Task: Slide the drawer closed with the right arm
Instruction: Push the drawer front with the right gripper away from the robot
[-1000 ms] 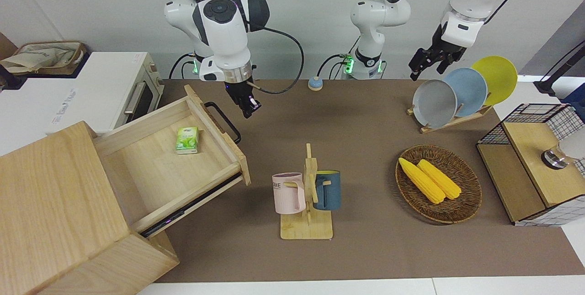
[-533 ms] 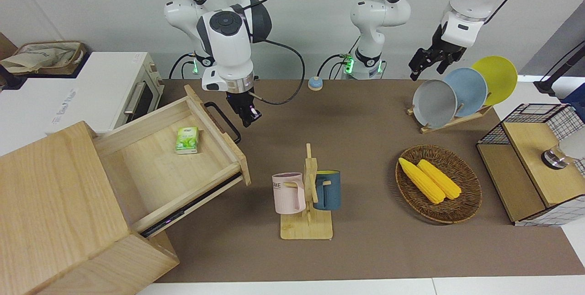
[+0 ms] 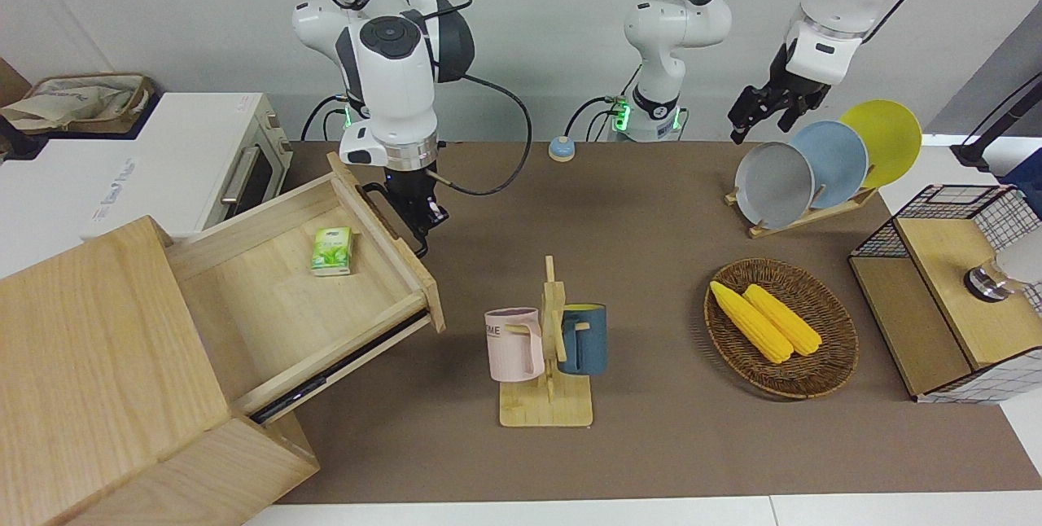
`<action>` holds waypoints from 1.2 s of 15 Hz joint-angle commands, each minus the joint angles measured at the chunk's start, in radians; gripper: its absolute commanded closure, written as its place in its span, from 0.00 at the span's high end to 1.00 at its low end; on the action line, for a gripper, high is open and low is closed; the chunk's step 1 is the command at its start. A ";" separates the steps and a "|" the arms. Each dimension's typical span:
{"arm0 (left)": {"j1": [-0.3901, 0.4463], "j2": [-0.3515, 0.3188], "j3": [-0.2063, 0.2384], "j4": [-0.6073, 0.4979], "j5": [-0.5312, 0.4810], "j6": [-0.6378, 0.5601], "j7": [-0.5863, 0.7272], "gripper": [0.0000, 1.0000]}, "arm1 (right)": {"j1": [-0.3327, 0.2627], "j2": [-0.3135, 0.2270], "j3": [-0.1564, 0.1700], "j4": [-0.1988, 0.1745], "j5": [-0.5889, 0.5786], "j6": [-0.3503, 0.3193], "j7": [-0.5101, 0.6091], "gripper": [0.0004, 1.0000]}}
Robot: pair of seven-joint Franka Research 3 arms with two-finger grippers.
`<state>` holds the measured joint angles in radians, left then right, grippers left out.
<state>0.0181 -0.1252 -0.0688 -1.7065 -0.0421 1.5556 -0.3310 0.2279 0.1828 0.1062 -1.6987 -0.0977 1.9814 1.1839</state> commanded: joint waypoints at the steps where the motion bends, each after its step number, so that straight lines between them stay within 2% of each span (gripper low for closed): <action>1: -0.001 -0.008 0.004 0.004 -0.001 -0.015 0.009 0.99 | -0.027 0.049 -0.013 0.062 -0.017 -0.009 -0.036 0.00; 9: -0.001 -0.008 0.004 0.004 -0.001 -0.017 0.009 0.99 | -0.065 0.093 -0.072 0.106 -0.013 0.013 -0.066 0.00; 14: -0.001 -0.008 0.004 0.004 -0.001 -0.015 0.009 0.99 | -0.110 0.132 -0.085 0.166 -0.010 0.020 -0.090 0.00; 16: -0.001 -0.008 0.004 0.004 -0.001 -0.015 0.009 0.99 | -0.122 0.144 -0.118 0.175 -0.008 0.051 -0.134 0.00; 18: -0.001 -0.008 0.004 0.004 -0.001 -0.015 0.009 0.99 | -0.136 0.152 -0.138 0.177 0.010 0.083 -0.159 0.00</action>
<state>0.0181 -0.1252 -0.0688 -1.7064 -0.0421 1.5556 -0.3310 0.1258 0.2987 -0.0105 -1.5580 -0.0986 2.0161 1.0855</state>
